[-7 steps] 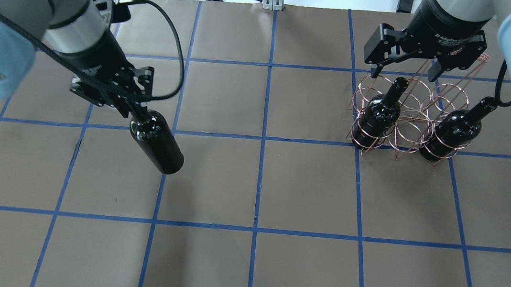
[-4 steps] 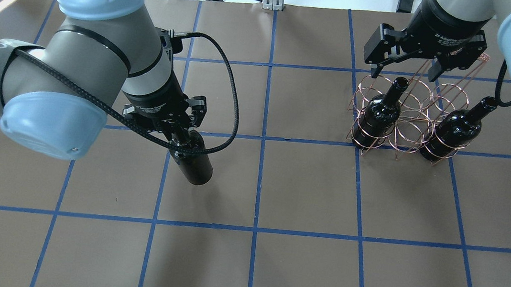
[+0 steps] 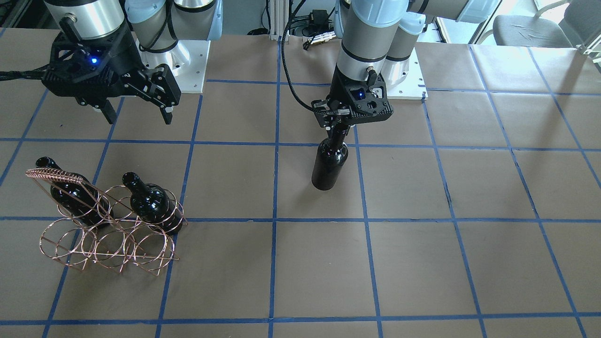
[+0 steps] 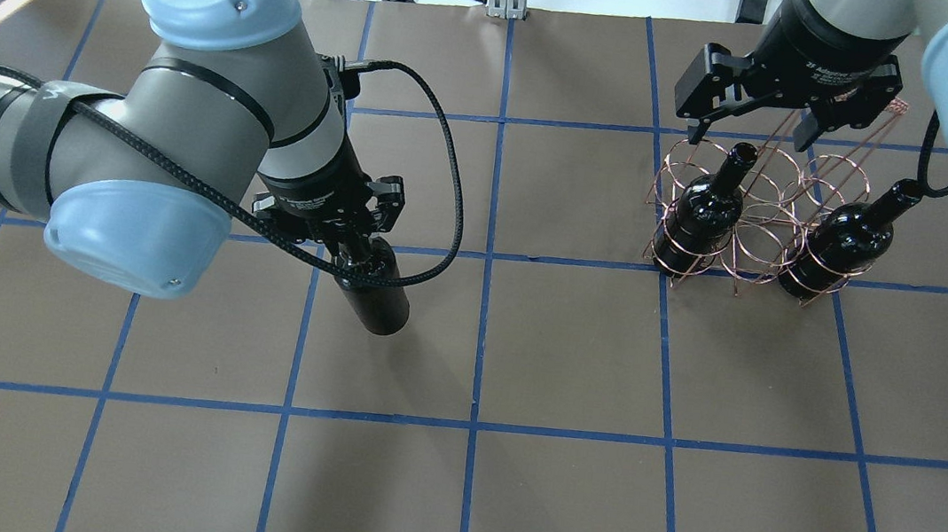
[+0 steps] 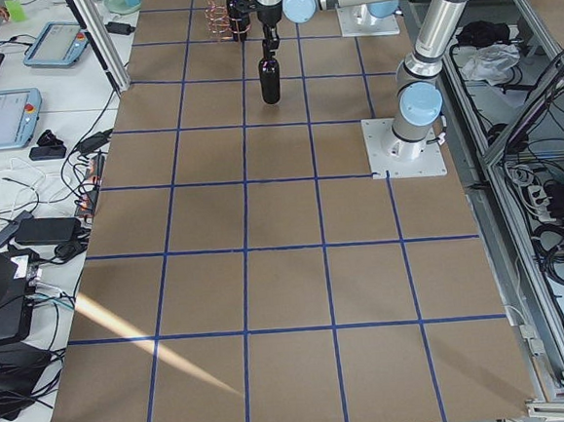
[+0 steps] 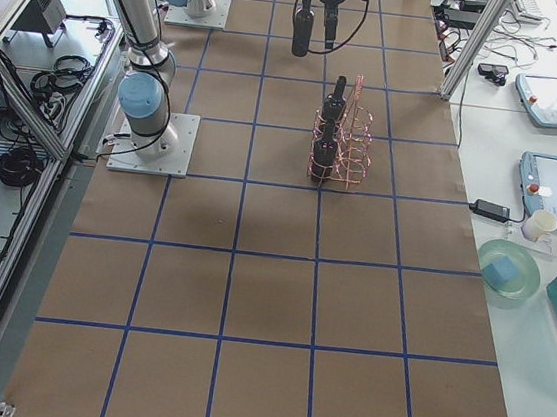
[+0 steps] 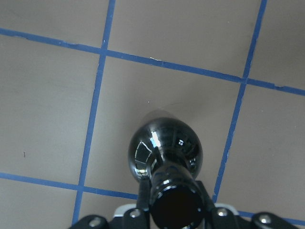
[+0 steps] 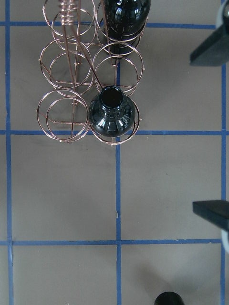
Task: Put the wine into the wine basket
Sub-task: 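Carry the held bottle with the left gripper toward the table center and lower it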
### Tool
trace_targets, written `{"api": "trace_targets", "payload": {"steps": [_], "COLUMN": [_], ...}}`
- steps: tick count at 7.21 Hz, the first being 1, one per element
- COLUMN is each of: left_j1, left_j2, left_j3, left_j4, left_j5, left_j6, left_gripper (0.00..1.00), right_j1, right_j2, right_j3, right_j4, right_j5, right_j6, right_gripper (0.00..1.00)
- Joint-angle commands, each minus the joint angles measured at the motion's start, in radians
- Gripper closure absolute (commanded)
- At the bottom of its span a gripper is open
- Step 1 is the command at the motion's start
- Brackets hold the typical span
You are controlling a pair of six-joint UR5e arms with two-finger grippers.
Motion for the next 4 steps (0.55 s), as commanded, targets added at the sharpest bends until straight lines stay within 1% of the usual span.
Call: {"api": "trace_targets", "payload": {"steps": [1, 2, 4], "left_j1": [-0.003, -0.003, -0.003], "left_j2": [-0.007, -0.007, -0.001], "left_j3": [0.001, 0.001, 0.023], "left_j4": [0.002, 0.002, 0.002], "left_j5": [-0.002, -0.006, 0.003], "left_j6": [-0.005, -0.011, -0.005], "left_gripper": [0.74, 0.01, 0.00], "right_j1": [0.000, 0.000, 0.000], "right_j2": [0.000, 0.000, 0.002], "right_j3": [0.000, 0.000, 0.000], "right_j4": [-0.001, 0.000, 0.000], "right_j5": [0.002, 0.001, -0.001], "right_j6": [0.000, 0.000, -0.001], "right_gripper": [0.00, 0.00, 0.00]}}
